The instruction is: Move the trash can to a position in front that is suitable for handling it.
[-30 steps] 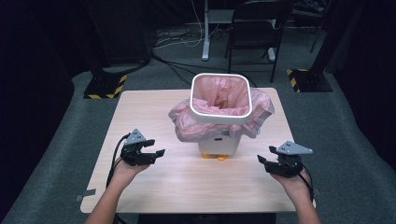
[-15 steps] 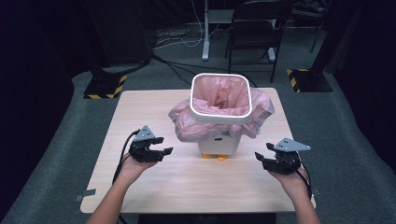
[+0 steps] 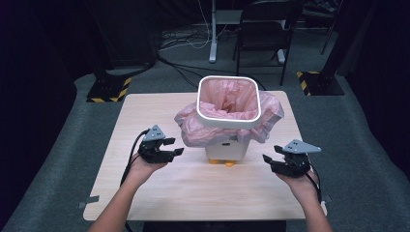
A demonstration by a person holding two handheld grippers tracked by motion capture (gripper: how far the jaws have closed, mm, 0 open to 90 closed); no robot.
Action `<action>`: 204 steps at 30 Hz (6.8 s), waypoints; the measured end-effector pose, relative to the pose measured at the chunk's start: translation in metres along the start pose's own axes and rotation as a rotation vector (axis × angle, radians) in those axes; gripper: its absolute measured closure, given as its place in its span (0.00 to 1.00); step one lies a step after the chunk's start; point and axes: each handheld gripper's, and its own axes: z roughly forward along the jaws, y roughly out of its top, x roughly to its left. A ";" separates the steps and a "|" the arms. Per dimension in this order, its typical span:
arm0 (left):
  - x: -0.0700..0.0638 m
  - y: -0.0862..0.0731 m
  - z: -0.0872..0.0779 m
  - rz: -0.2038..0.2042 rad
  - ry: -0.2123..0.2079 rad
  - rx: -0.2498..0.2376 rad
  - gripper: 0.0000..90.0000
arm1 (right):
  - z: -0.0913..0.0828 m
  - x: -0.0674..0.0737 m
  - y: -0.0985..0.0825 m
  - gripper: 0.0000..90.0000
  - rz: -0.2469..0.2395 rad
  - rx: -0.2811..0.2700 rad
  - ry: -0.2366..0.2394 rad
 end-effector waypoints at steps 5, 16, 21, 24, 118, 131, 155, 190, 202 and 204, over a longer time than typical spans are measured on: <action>-0.002 0.008 0.000 0.001 0.006 -0.006 0.45 | -0.001 0.000 0.005 0.45 0.000 -0.011 -0.001; -0.003 0.025 -0.002 0.016 0.014 -0.021 0.42 | -0.004 -0.003 0.016 0.43 0.008 -0.039 -0.003; -0.004 0.032 -0.003 0.023 0.017 -0.031 0.41 | -0.004 -0.002 0.021 0.42 0.001 -0.049 0.000; -0.004 0.037 -0.004 0.029 0.018 -0.035 0.41 | -0.003 -0.001 0.023 0.42 -0.003 -0.044 -0.002; 0.005 0.053 0.003 0.018 -0.138 -0.039 0.71 | 0.013 0.011 0.067 0.72 -0.092 -0.095 0.061; -0.001 0.040 -0.021 0.027 -0.131 -0.057 0.70 | 0.007 0.032 0.064 0.72 -0.115 -0.105 0.081; -0.023 0.013 -0.070 0.067 -0.099 -0.078 0.70 | -0.021 0.077 0.067 0.72 -0.191 -0.160 0.121; -0.044 -0.015 -0.076 0.043 -0.123 -0.089 0.70 | -0.022 0.083 0.035 0.72 -0.129 -0.150 0.185; -0.043 -0.024 -0.088 0.037 -0.123 -0.104 0.70 | -0.019 0.091 0.032 0.72 -0.133 -0.143 0.228; -0.042 -0.025 -0.088 0.036 -0.123 -0.104 0.70 | -0.018 0.091 0.033 0.71 -0.133 -0.150 0.233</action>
